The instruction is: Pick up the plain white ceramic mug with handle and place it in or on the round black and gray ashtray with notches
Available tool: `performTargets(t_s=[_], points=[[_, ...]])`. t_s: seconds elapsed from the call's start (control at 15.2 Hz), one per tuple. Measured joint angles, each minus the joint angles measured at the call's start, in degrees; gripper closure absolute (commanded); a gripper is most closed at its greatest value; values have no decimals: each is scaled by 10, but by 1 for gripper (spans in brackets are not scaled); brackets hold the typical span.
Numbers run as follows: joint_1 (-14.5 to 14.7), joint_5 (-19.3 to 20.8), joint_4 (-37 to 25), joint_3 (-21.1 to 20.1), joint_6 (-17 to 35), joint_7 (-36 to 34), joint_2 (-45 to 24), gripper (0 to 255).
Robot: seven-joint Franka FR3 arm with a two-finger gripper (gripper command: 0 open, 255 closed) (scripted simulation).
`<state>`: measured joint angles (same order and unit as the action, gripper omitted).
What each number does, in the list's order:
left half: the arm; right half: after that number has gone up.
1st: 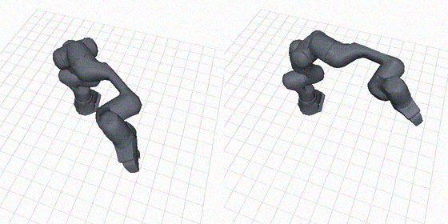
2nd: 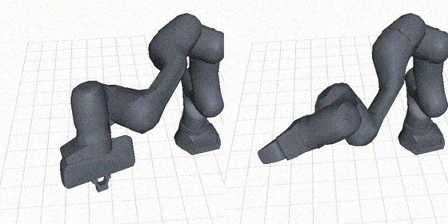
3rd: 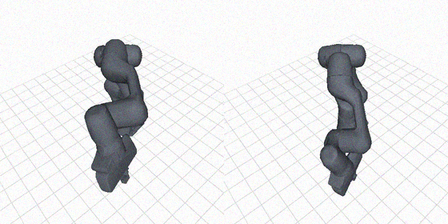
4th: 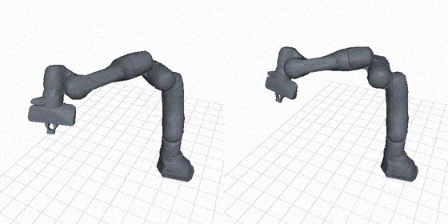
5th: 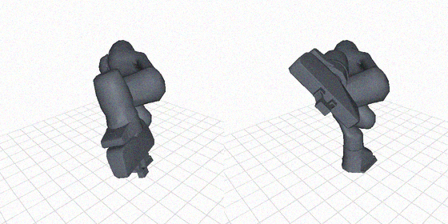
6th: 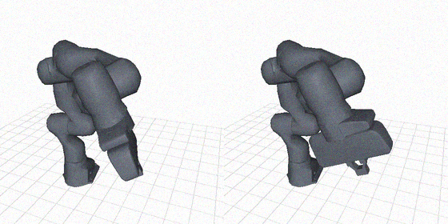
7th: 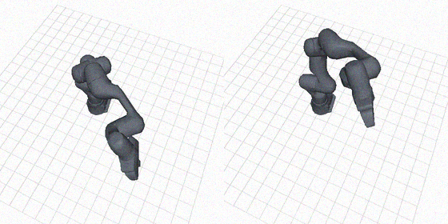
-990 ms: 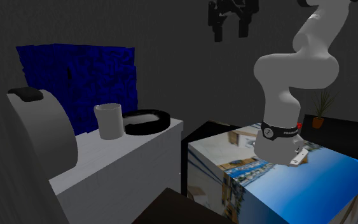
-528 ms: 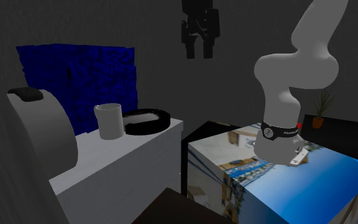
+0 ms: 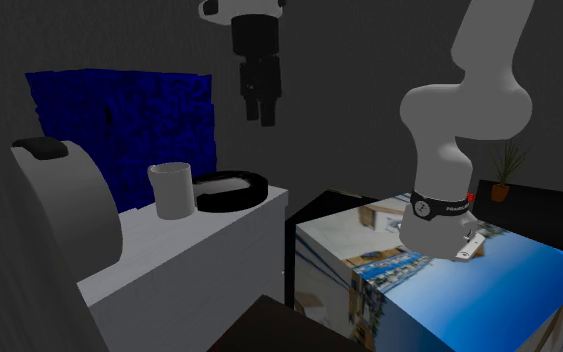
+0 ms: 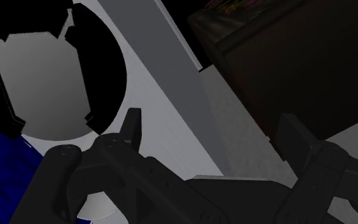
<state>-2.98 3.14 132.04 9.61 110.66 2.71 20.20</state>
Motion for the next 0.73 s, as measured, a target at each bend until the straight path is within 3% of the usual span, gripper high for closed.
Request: performTargets(t_s=[0.73], points=[[-19,-30,-136,39,116,50,-224,0]])
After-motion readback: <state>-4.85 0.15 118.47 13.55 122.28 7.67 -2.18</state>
